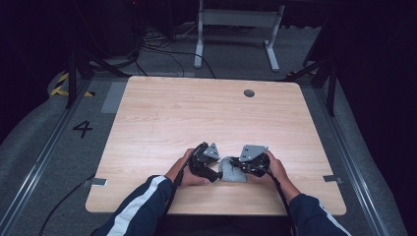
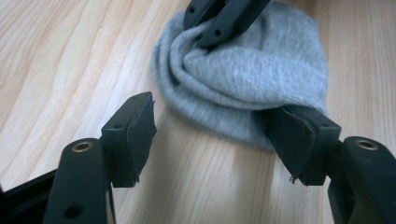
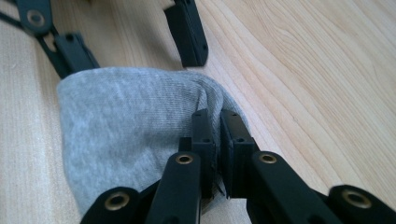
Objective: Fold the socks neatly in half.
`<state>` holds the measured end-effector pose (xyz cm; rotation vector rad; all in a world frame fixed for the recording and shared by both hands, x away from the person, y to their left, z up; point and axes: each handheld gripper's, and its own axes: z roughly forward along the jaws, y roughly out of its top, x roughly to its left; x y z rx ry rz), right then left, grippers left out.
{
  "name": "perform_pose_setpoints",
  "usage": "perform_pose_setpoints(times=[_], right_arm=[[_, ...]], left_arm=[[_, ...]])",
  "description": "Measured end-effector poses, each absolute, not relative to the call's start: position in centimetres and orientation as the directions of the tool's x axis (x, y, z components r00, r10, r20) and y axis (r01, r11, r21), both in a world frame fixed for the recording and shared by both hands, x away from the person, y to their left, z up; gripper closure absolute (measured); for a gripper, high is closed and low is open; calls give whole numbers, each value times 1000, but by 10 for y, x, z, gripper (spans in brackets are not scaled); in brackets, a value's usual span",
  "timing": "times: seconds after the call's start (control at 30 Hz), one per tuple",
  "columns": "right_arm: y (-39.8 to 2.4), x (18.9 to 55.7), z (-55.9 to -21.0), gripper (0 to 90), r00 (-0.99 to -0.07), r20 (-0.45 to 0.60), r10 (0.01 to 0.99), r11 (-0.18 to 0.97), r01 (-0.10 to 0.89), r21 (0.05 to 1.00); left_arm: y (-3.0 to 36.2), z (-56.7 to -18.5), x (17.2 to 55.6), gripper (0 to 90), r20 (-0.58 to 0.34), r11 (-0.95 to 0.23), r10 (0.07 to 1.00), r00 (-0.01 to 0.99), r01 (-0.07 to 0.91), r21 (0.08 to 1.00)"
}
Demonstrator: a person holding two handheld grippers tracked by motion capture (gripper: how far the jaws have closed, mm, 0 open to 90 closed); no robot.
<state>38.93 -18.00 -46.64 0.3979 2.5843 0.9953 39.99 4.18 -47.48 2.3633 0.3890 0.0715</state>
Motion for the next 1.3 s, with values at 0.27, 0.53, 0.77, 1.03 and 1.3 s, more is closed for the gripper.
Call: perform_pose_setpoints(times=[0.27, 0.53, 0.77, 1.03, 1.3], right_arm=[[-182, 392, -468, 860, -901, -187, 391, 701, 160, 694], [-182, 393, -469, 860, -901, -182, 395, 700, 166, 695], [-182, 392, -469, 859, -898, -197, 394, 704, 158, 692], [-185, 394, -467, 855, -890, -204, 408, 699, 160, 697], [-192, 396, -460, 803, -854, -222, 471, 671, 184, 719]], left_arm=[[58, -441, 376, 345, 1, -655, 275, 961, 187, 732], [33, -436, 353, 366, 10, -664, 135, 991, 83, 743], [9, -468, 357, 373, -34, -748, 98, 995, 96, 656], [14, -473, 361, 381, -41, -738, 95, 995, 98, 668], [16, -474, 362, 400, -33, -726, 100, 994, 96, 681]])
